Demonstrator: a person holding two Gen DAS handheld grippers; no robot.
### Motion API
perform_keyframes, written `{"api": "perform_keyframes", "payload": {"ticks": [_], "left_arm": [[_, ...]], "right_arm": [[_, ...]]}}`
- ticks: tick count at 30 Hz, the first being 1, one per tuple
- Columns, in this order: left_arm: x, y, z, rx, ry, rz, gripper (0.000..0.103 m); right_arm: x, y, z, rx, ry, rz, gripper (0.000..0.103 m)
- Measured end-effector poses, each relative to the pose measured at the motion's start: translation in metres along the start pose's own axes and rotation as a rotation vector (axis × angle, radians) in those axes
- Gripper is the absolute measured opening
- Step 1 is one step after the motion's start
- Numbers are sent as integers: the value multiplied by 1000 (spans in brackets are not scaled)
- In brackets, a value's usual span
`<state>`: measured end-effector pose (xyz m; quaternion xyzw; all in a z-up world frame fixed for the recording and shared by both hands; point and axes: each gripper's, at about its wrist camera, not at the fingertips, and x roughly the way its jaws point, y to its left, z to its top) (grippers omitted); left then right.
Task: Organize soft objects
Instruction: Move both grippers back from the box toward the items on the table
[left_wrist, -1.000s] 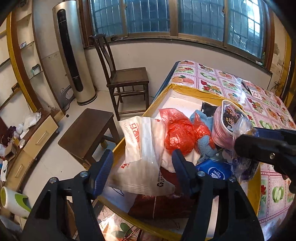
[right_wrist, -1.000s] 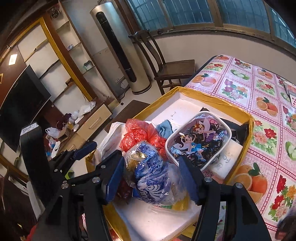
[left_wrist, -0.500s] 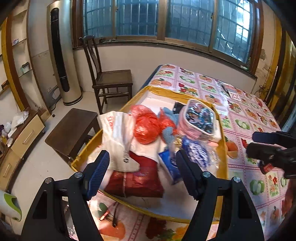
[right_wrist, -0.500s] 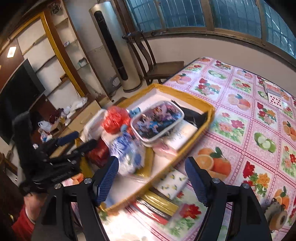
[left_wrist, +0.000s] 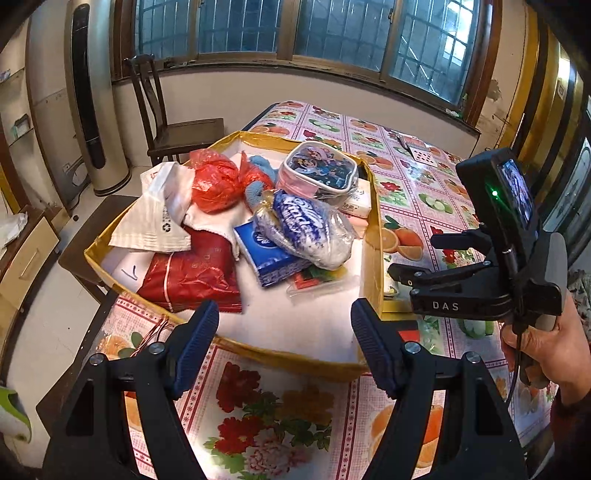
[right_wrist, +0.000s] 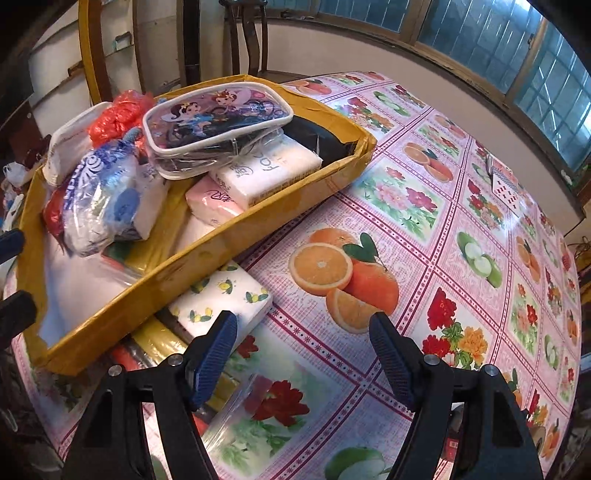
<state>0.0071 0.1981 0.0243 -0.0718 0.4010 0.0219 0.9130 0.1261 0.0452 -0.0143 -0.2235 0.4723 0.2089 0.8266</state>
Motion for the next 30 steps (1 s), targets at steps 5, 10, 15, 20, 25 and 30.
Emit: {"api": "perform_keyframes", "payload": {"ticks": [5,10,15,20,25,30], "left_arm": [[-6,9,-4,3,-1,35,74],[-9,12,-4,-2,-10,24,74],[-13,7,-4,15,-7,10,74],[-18,2,-10,33,12,-12,74],[-25,-7,-19,54,31,-55,76],[-17,-10,-21,54,66,-81,77]], "right_arm": [[0,10,11,-50,-31,-52,76],[-2,21,16,-86,-44,2,76],[0,32,20,-257,-76,-68,92],[3,30,24,-328,-77,-91,102],[-1,27,20,-372,-59,-66,102],[-7,27,19,-360,-15,111,102]]}}
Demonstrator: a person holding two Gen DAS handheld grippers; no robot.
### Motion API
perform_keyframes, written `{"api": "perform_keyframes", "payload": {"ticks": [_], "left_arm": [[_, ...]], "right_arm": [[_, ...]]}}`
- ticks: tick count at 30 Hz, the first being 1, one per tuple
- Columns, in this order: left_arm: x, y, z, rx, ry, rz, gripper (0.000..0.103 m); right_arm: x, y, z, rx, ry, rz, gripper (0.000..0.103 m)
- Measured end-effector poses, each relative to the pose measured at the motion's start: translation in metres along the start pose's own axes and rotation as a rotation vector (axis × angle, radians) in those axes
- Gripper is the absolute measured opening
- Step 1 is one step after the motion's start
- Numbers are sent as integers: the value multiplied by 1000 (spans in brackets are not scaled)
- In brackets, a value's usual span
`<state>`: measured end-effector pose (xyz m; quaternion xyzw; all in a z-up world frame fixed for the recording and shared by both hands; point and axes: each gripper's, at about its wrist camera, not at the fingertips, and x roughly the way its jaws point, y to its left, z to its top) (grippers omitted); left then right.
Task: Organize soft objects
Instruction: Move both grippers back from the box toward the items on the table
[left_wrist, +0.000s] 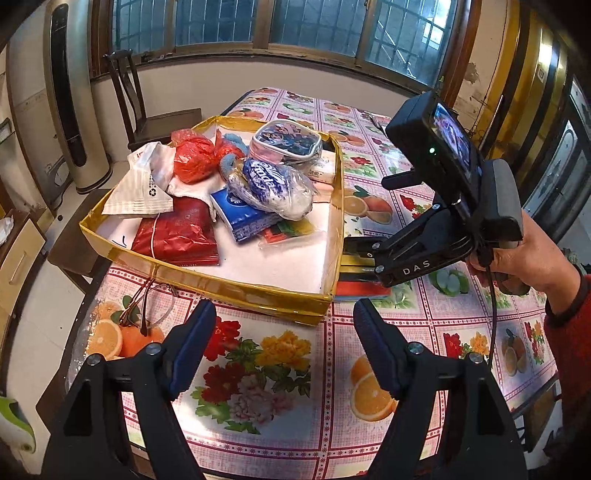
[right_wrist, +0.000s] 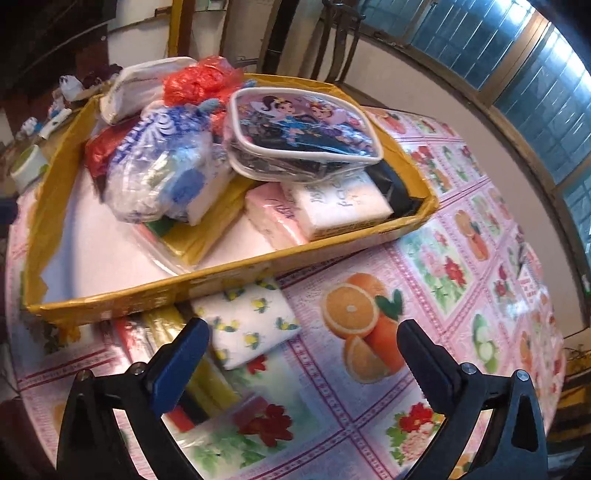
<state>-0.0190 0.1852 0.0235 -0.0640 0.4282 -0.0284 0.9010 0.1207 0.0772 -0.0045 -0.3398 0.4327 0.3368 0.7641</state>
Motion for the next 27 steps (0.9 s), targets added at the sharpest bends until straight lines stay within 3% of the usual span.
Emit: {"api": "perform_keyframes", "payload": {"ticks": [1,3,4,7,9,11,13,14,20,24,27], "left_arm": [[0,0,0,-2,0,2,77],[1,0,0,-5,2,0,77],[0,-1,0,-6,1,-1,77],[0,0,-1,-6,5,5,77],[1,2,-1,-11,9,8,77],[2,2,-1,-14,13,5,77],[4,1,-2,-12,18,1,77],[4,0,-3,-11,22,-3,77],[12,-4,-8,-17,51,-27,77],[17,-9,-12,-12,70,-36,77],[19,-22,-12,9,81,-86,77]], "right_arm": [[1,3,1,-4,3,25,102],[5,5,5,-17,10,-39,102],[10,4,7,-19,27,-26,102],[25,0,11,17,95,112,100],[32,-5,15,48,109,142,99],[44,-9,17,91,156,215,87],[48,-6,16,86,151,221,79],[50,-4,15,76,155,233,69],[59,6,-7,60,164,212,60],[62,6,-30,78,176,197,59],[64,-6,-52,126,186,177,59]]}}
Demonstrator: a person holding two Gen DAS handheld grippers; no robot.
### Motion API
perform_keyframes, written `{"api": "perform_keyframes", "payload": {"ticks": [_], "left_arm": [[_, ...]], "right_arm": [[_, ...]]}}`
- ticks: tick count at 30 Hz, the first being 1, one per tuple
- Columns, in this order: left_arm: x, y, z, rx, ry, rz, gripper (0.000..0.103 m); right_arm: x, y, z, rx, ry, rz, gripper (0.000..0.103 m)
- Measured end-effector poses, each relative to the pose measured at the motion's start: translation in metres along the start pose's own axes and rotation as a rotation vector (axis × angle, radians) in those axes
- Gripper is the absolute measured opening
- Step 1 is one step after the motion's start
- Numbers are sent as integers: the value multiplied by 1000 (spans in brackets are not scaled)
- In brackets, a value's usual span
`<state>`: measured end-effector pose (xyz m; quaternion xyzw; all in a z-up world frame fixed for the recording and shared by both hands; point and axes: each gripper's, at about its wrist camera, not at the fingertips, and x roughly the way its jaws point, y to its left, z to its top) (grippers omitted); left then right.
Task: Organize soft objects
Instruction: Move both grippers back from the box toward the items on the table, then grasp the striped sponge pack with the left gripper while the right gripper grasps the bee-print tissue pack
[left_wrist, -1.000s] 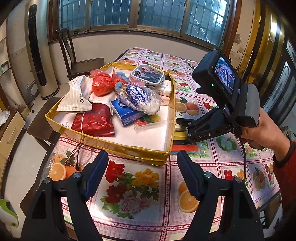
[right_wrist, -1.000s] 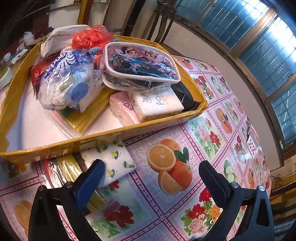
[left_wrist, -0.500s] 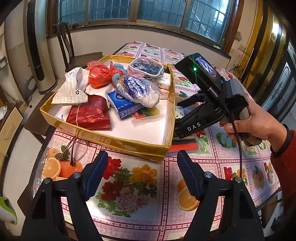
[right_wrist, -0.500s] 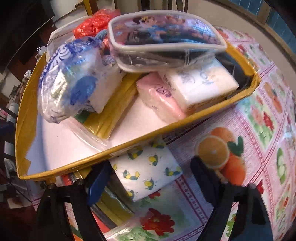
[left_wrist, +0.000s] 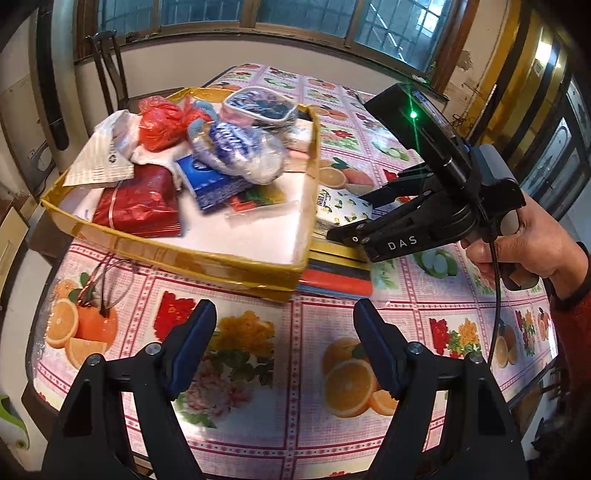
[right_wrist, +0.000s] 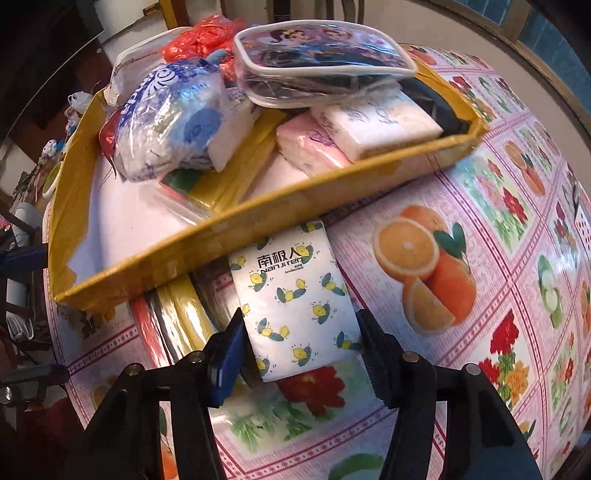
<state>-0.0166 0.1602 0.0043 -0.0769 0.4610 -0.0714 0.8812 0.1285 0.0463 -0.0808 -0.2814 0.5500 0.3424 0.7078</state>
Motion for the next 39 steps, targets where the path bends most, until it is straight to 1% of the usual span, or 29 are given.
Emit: {"api": "perform_keyframes", "payload": {"ticks": [1,4,5,7,9,12,13,14,15,16,18,19,21,22,23,25,28,29,30,31,32,34,35,37,39], "left_arm": [[2,-6,1,18,4,-9,77],[10,-31,0,128,16,-39,77],[14,-36,-1,145,33,-50,77],[25,-42,1,129,71,-59,77],[34,-43,7,82,90,-53,77],[46,-46,15,-18,147,-46,82],[51,-46,18,-49,167,-64,82],[54,-47,19,-80,182,-65,83],[58,-48,19,-113,194,-34,83],[61,-49,20,-150,205,-20,83],[70,-46,19,-255,241,-55,83],[71,-41,20,-310,238,-48,83],[71,-34,25,-405,216,-9,84],[70,-30,25,-454,209,15,84],[70,-29,25,-490,201,38,85],[73,-30,25,-530,187,81,87],[77,-38,27,-580,172,171,87],[80,-37,29,-608,164,192,89],[83,-38,31,-622,163,213,94],[89,-42,33,-621,172,241,101],[95,-45,35,-621,189,271,103],[102,-52,38,-623,201,358,103],[106,-55,39,-620,212,390,103],[110,-59,39,-609,222,433,103],[115,-65,39,-574,236,471,103]], "right_arm": [[0,-6,-8,26,0,-9,59],[0,-14,-39,65,4,-22,59],[0,-16,-50,76,4,-16,59],[0,-17,-72,87,4,-22,59],[-1,-16,-91,99,1,-20,59],[0,-19,-114,116,1,-17,60],[-1,-21,-121,119,3,-16,60],[0,-23,-125,117,6,-16,61],[0,-24,-131,114,11,-14,61],[-1,-26,-139,112,15,-14,61],[-2,-24,-153,105,14,-8,62],[-5,-20,-159,102,12,-4,63],[-4,-22,-163,89,2,-3,63],[-4,-23,-158,86,-6,4,63],[-5,-26,-159,79,-15,12,64],[-7,-31,-166,64,-30,24,64],[-17,-30,-174,31,-34,31,64],[-16,-27,-171,21,-34,34,64],[-14,-24,-167,7,-35,36,64],[-13,-24,-169,-5,-37,41,64],[-12,-27,-165,-12,-44,48,64],[-16,-32,-169,-19,-57,63,64],[-16,-33,-171,-24,-62,65,64],[-21,-35,-175,-36,-70,68,64],[-26,-43,-183,-39,-81,78,64]]}}
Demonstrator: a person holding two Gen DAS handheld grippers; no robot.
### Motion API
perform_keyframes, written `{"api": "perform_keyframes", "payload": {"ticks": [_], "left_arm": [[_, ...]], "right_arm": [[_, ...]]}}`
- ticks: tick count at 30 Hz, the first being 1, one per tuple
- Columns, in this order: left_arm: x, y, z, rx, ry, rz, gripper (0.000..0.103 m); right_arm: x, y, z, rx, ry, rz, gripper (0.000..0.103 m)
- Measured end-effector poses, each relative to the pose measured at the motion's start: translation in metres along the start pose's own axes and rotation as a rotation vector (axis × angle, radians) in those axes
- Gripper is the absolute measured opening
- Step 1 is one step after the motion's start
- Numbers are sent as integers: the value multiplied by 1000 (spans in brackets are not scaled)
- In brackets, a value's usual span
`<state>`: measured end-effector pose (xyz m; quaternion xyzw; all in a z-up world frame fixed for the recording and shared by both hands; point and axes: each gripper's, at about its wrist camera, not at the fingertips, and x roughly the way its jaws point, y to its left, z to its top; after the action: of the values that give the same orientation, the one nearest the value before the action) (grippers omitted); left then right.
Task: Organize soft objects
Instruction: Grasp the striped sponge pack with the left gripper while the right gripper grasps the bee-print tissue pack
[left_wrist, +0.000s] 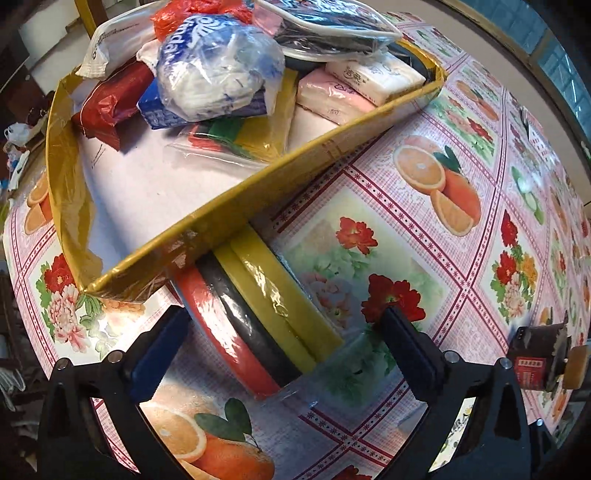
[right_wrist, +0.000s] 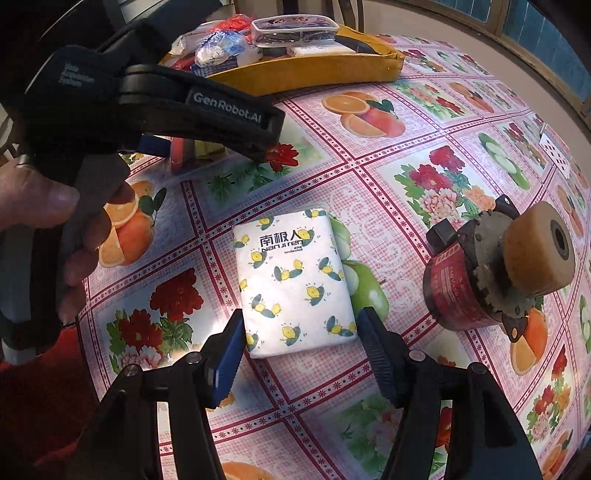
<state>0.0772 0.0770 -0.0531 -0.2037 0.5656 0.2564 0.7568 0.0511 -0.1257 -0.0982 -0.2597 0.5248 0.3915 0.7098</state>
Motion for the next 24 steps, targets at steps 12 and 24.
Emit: {"api": "perform_keyframes", "payload": {"ticks": [12,24], "left_arm": [[-22,20,-13,21,25,-153,48],[-39,21,-40,221,87,-345,33]], "right_arm": [[-29,-8,6,7,-18,24,64],[-33,-5,14,76,-83,3,57]]}}
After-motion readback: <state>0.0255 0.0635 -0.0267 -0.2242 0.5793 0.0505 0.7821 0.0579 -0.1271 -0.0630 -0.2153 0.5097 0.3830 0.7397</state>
